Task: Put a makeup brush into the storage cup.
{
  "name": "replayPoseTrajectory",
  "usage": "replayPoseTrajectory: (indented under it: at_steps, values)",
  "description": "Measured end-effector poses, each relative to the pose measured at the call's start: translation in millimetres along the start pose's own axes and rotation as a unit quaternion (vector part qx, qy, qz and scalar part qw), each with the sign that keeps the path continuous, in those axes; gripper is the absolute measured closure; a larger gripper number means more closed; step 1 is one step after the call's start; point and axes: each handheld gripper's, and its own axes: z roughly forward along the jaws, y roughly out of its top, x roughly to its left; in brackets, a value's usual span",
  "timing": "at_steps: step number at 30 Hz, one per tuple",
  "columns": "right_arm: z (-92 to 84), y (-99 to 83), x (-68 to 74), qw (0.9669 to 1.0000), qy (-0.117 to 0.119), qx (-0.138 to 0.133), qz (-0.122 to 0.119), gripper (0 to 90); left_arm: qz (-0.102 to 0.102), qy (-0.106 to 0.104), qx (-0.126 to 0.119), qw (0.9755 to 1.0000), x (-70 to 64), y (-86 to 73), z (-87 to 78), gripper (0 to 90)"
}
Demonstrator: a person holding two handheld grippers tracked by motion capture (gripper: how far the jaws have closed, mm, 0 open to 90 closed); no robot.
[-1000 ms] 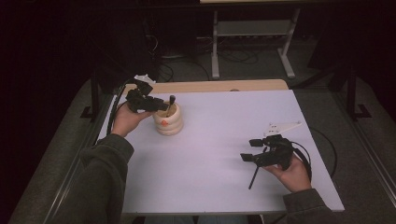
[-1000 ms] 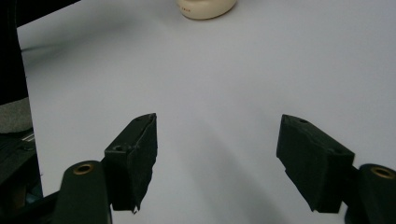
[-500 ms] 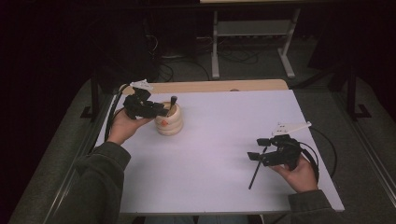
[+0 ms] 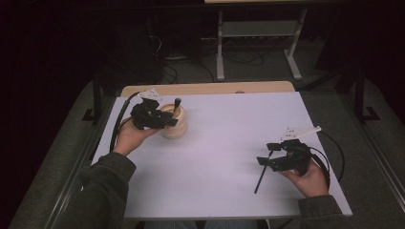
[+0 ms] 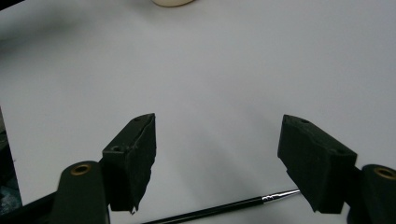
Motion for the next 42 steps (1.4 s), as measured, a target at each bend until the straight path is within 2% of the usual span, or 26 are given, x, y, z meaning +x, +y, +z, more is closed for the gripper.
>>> replayPoseTrajectory:
  at_steps: [2, 3, 9, 13, 15, 17, 18, 19, 21, 29, 33, 37, 42]
  values:
    - [-0.8, -1.1, -0.6, 1.0000, -0.001, 0.000, 0.001, 27.0, 0.005, 0.000, 0.001, 1.0000, -3.0, -0.6, 0.5, 61.0]
    - [-1.2, -1.5, -0.8, 1.0000, -0.001, -0.001, 0.000, 27.0, -0.002, -0.004, -0.001, 1.0000, -5.0, -1.5, 0.8, 60.7]
    - [-2.3, -3.8, -0.3, 0.9999, -0.004, 0.004, 0.008, 26.8, 0.003, -0.011, -0.001, 0.9999, -9.0, -3.6, 3.7, 57.6]
    - [-2.7, -4.7, -1.8, 1.0000, -0.006, 0.002, 0.007, 26.7, -0.001, -0.016, -0.003, 0.9999, -11.4, -4.6, 4.8, 56.3]
    - [-3.3, -5.6, -1.7, 0.9999, -0.005, 0.005, 0.013, 26.7, 0.004, -0.019, 0.000, 0.9998, -14.0, -5.0, 4.2, 55.5]
    - [-3.0, -6.3, -2.6, 0.9999, -0.006, 0.004, 0.011, 26.7, 0.002, -0.019, 0.000, 0.9998, -15.8, -5.5, 3.6, 54.8]
    - [-2.8, -6.6, -3.2, 0.9999, -0.007, 0.005, 0.009, 26.7, 0.008, -0.021, 0.001, 0.9997, -17.5, -6.4, 2.4, 54.4]
    - [-3.2, -6.4, -2.6, 0.9998, -0.008, 0.010, 0.017, 26.7, 0.011, -0.020, 0.000, 0.9997, -18.2, -7.1, 2.3, 54.0]
    - [-2.6, -7.1, -4.1, 0.9998, -0.010, 0.008, 0.013, 26.7, 0.014, -0.020, 0.003, 0.9997, -19.1, -8.9, 2.3, 53.6]
    - [-2.8, -8.0, -3.8, 0.9997, -0.014, 0.010, 0.016, 26.2, 0.012, -0.026, 0.011, 0.9995, -25.9, -13.0, 8.9, 50.9]
    - [-4.1, -8.6, -4.5, 0.9998, -0.016, 0.005, 0.012, 25.9, 0.019, -0.030, 0.004, 0.9994, -30.5, -11.1, 8.4, 50.9]
    - [-5.4, -9.9, -5.0, 0.9996, -0.019, 0.005, 0.018, 25.2, 0.024, -0.033, -0.001, 0.9992, -35.2, -9.0, 6.8, 50.6]
    - [-5.5, -10.1, -5.8, 0.9996, -0.021, 0.001, 0.017, 24.9, 0.021, -0.036, 0.000, 0.9991, -36.7, -9.8, 7.8, 49.8]
